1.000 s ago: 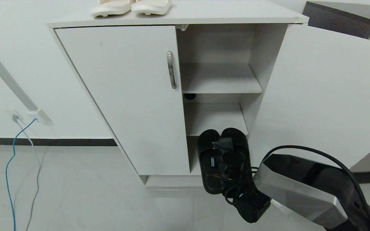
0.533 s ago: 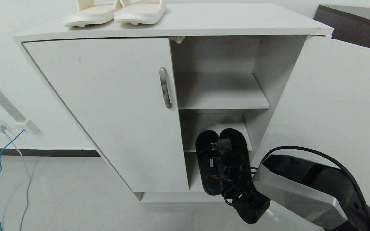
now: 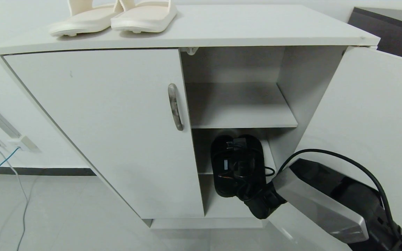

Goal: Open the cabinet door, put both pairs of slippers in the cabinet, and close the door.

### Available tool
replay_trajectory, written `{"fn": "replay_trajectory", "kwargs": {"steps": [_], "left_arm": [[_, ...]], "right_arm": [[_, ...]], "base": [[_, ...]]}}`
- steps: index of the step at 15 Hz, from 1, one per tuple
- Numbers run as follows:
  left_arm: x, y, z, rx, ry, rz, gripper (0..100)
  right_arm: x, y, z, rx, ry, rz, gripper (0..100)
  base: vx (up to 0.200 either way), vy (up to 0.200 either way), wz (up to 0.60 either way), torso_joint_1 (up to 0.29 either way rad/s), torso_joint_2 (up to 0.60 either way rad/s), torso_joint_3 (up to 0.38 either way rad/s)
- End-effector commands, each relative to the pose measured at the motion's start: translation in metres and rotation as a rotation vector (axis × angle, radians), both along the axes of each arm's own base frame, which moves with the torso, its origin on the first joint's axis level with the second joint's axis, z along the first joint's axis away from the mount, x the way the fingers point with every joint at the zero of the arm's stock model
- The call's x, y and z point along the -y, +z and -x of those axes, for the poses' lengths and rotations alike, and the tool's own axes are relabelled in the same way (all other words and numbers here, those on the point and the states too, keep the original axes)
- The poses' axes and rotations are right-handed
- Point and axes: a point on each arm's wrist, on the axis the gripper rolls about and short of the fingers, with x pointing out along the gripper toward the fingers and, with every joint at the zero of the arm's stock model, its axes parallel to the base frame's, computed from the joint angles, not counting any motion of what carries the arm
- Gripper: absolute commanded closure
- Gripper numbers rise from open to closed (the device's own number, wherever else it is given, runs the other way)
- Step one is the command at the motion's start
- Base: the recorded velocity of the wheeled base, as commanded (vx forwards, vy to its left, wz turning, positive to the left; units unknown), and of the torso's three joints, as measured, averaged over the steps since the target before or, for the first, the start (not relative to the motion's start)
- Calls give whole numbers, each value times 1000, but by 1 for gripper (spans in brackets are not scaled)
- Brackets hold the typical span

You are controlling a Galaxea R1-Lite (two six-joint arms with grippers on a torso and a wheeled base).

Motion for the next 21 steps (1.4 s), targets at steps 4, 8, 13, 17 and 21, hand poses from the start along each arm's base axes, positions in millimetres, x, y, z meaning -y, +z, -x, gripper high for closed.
{"fn": "replay_trajectory", "kwargs": {"steps": [4,8,13,17,21], "left_arm": [[0,0,0,-1,2,1,100],[-1,0,0,-1,25,11,100],[-1,0,0,-1,27,11,100],[-1,0,0,1,25,11,100],[-1,0,0,-1,25,11,100]], "right_arm": [[5,-14,-34,8,-18,-9,100],[10,-7,-46,26,-28,-18,100],[8,1,-55,36,-31,-21,100],[12,-2,-64,29,-45,-16,100],[11,-2,-60,19,-42,-11,0]], "base": [[0,0,0,0,0,0],[0,0,0,0,0,0],[0,0,0,0,0,0],[0,0,0,0,0,0],[0,0,0,0,0,0]]}}
